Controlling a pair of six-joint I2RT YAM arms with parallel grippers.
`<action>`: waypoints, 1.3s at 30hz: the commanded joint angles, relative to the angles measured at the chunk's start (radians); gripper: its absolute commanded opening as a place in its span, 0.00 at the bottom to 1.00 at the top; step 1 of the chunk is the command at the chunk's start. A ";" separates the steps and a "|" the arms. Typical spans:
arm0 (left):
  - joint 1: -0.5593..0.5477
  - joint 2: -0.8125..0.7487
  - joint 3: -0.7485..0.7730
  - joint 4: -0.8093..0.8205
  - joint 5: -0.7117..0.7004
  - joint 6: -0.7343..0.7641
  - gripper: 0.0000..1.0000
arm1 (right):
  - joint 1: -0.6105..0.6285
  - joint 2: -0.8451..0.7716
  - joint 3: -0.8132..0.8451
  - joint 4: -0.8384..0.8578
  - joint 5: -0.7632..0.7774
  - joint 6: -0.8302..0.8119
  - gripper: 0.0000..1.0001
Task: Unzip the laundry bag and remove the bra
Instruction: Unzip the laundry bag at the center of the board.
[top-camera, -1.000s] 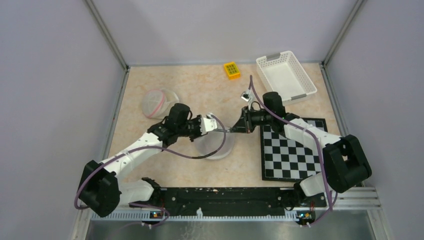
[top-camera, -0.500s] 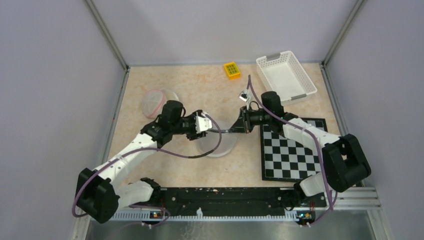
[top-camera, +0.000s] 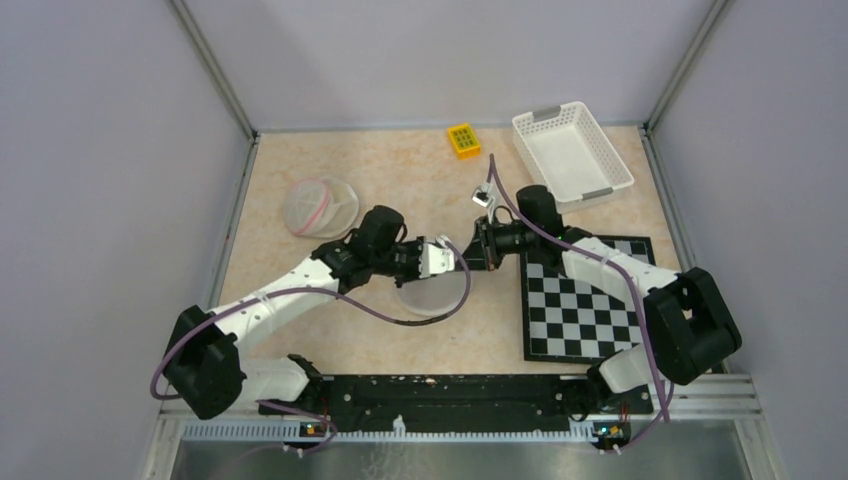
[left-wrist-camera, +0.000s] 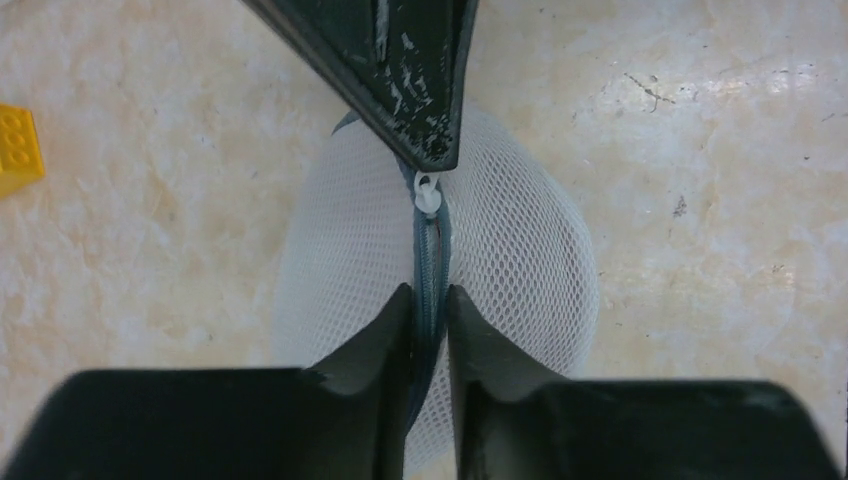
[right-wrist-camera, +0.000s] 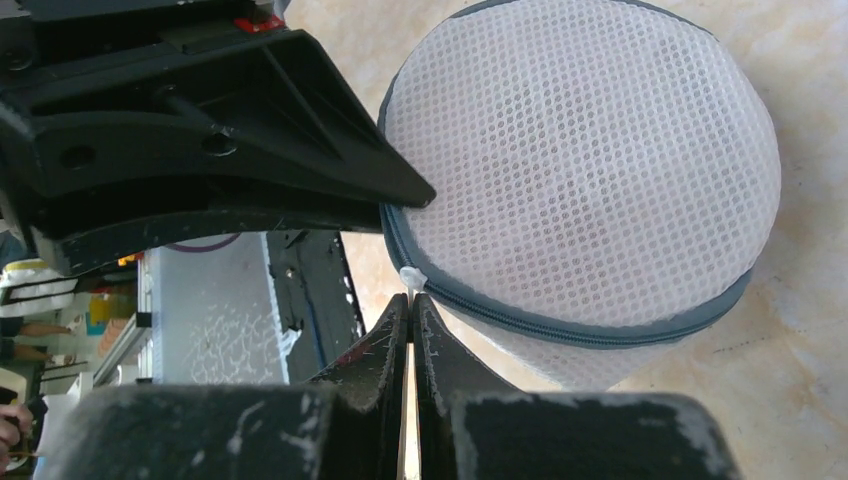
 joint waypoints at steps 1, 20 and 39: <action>-0.001 0.005 0.037 -0.040 -0.110 0.006 0.17 | -0.001 -0.023 0.024 -0.018 -0.003 -0.048 0.00; 0.156 -0.101 -0.056 0.012 0.024 0.051 0.30 | -0.089 -0.054 -0.014 -0.053 -0.044 -0.081 0.00; 0.014 -0.023 0.073 -0.044 0.054 -0.044 0.49 | -0.002 -0.042 0.030 0.039 -0.048 0.038 0.00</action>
